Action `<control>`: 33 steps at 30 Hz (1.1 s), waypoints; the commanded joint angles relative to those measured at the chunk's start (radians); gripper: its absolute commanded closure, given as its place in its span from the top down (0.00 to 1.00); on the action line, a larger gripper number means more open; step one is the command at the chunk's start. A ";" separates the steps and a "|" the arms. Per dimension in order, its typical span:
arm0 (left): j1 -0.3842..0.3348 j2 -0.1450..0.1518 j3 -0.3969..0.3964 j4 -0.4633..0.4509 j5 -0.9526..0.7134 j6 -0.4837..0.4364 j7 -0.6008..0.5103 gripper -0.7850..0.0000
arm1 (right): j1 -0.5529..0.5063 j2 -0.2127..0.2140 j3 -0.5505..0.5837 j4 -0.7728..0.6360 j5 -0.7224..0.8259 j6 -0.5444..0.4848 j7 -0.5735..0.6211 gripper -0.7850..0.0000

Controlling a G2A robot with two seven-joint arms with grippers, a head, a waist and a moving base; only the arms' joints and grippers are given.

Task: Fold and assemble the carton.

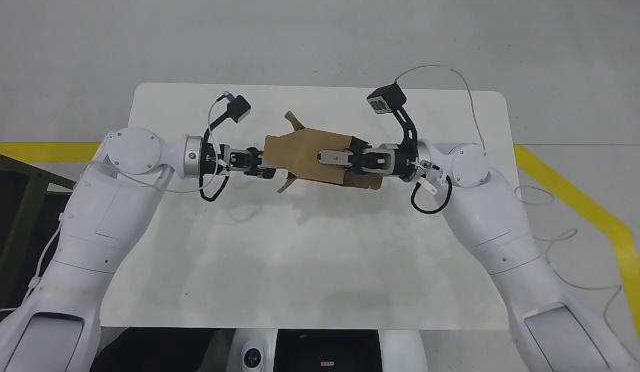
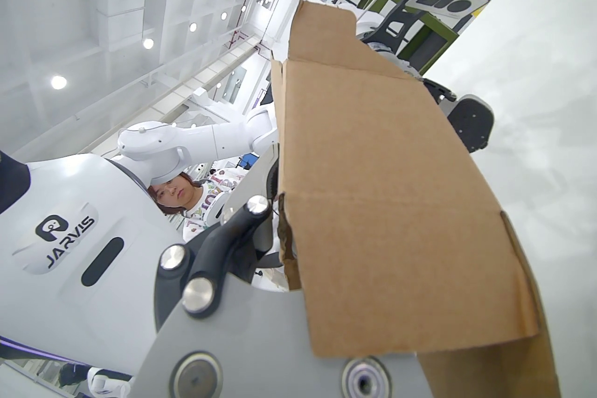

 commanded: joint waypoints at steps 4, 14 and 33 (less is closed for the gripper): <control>-0.002 -0.002 0.006 0.007 -0.012 -0.007 -0.003 1.00 | 0.009 -0.004 -0.014 0.002 0.000 -0.002 -0.002 0.00; -0.005 -0.002 0.007 0.013 -0.023 -0.012 -0.005 1.00 | 0.021 -0.011 -0.042 0.006 0.008 -0.006 -0.005 0.00; 0.028 0.009 -0.019 0.007 -0.022 -0.006 -0.007 1.00 | 0.009 -0.001 0.035 0.056 -0.026 -0.052 -0.140 0.00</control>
